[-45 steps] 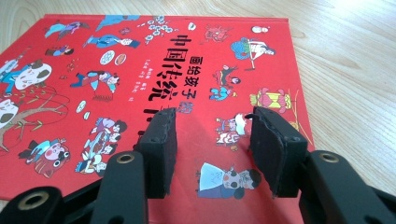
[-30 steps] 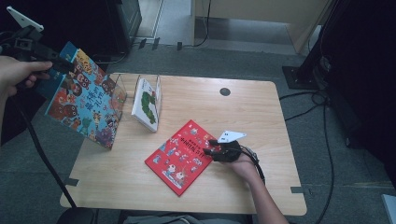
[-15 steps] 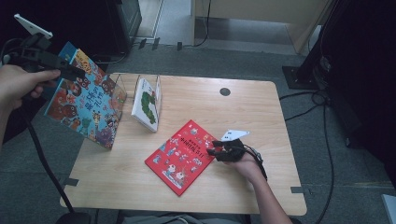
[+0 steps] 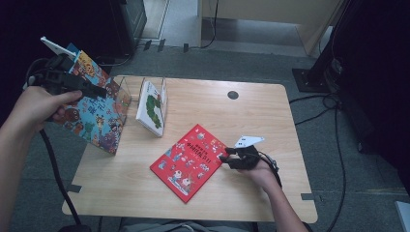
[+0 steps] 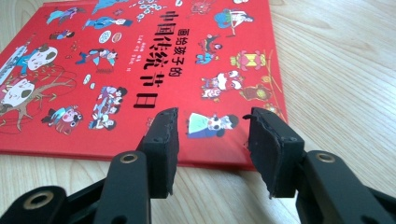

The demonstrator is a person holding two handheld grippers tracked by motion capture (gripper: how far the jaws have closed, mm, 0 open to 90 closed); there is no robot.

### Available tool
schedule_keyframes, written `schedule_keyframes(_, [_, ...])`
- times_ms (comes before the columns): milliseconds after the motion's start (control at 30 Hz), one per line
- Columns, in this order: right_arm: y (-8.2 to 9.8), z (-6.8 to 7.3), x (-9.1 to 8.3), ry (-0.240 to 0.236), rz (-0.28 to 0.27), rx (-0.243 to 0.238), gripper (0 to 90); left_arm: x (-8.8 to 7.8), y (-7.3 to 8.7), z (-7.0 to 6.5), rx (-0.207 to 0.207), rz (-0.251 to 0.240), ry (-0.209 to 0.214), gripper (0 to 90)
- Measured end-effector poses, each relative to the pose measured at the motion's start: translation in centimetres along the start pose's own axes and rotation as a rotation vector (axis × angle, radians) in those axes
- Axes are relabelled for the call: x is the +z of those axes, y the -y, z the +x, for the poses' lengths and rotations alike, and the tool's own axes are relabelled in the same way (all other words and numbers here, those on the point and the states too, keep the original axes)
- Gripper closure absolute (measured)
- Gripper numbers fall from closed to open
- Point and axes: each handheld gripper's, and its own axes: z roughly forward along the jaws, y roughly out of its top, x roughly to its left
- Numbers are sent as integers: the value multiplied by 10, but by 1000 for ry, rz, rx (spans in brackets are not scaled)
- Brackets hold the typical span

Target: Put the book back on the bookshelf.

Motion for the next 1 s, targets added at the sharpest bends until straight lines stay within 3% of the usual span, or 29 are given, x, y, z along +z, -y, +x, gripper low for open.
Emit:
schedule_keyframes(100, [0, -3, -2, -4, -20, 32, 556, 8, 3, -2, 6, 19, 3, 494])
schedule_keyframes(367, [2, -6, -5, 11, -30, 46, 569, 36, 16, -16, 56, 26, 36, 495])
schedule_keyframes(800, [3, -4, 1, 3, -6, 30, 598, 81, 39, -9, 52, 54, 57, 490])
schedule_keyframes(1000, [3, -6, 1, -4, -13, 51, 607, 100, 49, -6, 54, 64, 89, 492])
